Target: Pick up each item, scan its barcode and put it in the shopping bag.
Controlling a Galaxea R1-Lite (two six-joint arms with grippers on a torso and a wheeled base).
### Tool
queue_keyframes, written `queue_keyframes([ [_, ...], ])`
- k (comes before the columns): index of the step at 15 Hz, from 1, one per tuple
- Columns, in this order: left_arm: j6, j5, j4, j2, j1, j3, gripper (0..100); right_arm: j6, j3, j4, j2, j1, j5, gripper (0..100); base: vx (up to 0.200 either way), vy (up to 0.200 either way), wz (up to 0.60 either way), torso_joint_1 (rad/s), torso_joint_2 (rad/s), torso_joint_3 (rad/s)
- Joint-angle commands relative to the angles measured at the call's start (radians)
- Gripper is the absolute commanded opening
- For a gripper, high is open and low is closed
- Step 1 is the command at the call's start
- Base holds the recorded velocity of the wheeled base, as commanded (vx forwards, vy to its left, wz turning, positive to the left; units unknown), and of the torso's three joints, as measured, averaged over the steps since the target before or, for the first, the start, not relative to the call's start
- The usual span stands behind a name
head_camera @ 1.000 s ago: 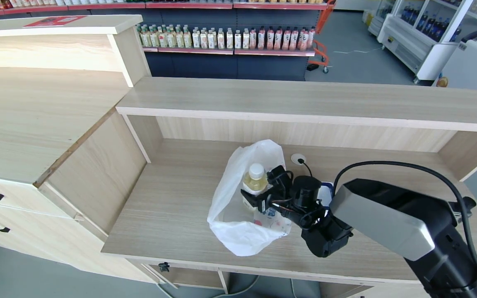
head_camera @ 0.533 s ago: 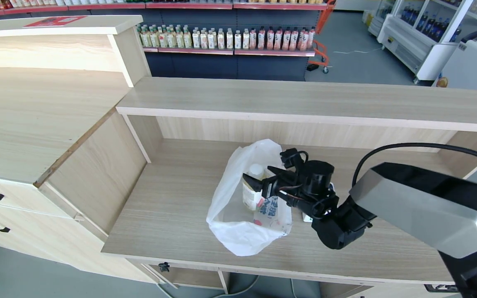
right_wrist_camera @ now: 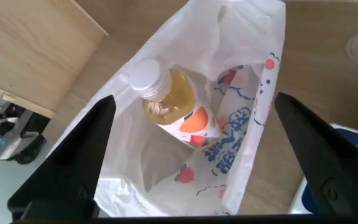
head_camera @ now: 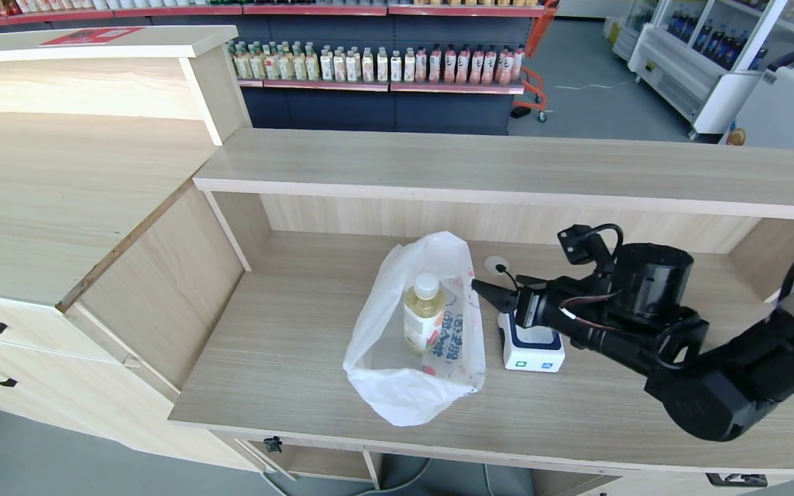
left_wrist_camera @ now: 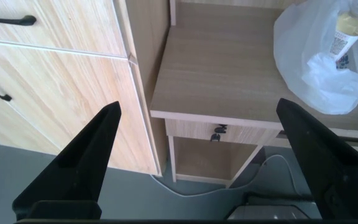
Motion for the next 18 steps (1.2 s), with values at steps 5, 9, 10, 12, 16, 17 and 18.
queue_keyframes([
  [5, 0.0, 0.0, 0.0, 0.0, 0.0, 0.0, 100, -0.043, 0.684, 0.329, -0.929, -0.179, -0.288, 100, 0.0, 0.0, 0.0, 0.0, 0.0, 0.0],
  [9, 0.0, 0.0, 0.0, 0.0, 0.0, 0.0, 100, -0.085, 0.651, 0.929, -1.457, -0.182, -0.351, 100, 0.0, 0.0, 0.0, 0.0, 0.0, 0.0],
  [10, 0.0, 0.0, 0.0, 0.0, 0.0, 0.0, 100, -0.144, 0.622, 1.073, -1.594, -0.185, -0.366, 100, 0.0, 0.0, 0.0, 0.0, 0.0, 0.0],
  [12, 0.0, 0.0, 0.0, 0.0, 0.0, 0.0, 100, -0.155, 0.549, 1.319, -1.747, -0.222, -0.363, 100, 0.0, 0.0, 0.0, 0.0, 0.0, 0.0],
  [16, 0.0, 0.0, 0.0, 0.0, 0.0, 0.0, 100, -0.157, 0.536, 1.38, -1.825, -0.277, -0.359, 100, 0.0, 0.0, 0.0, 0.0, 0.0, 0.0],
  [17, 0.0, 0.0, 0.0, 0.0, 0.0, 0.0, 100, -0.152, 0.538, 1.4, -1.842, -0.286, -0.36, 100, 0.0, 0.0, 0.0, 0.0, 0.0, 0.0],
  [18, -0.005, 0.0, 0.0, 0.0, 0.0, 0.0, 100, -0.146, 0.538, 1.398, -1.841, -0.286, -0.363, 100, 0.0, 0.0, 0.0, 0.0, 0.0, 0.0],
])
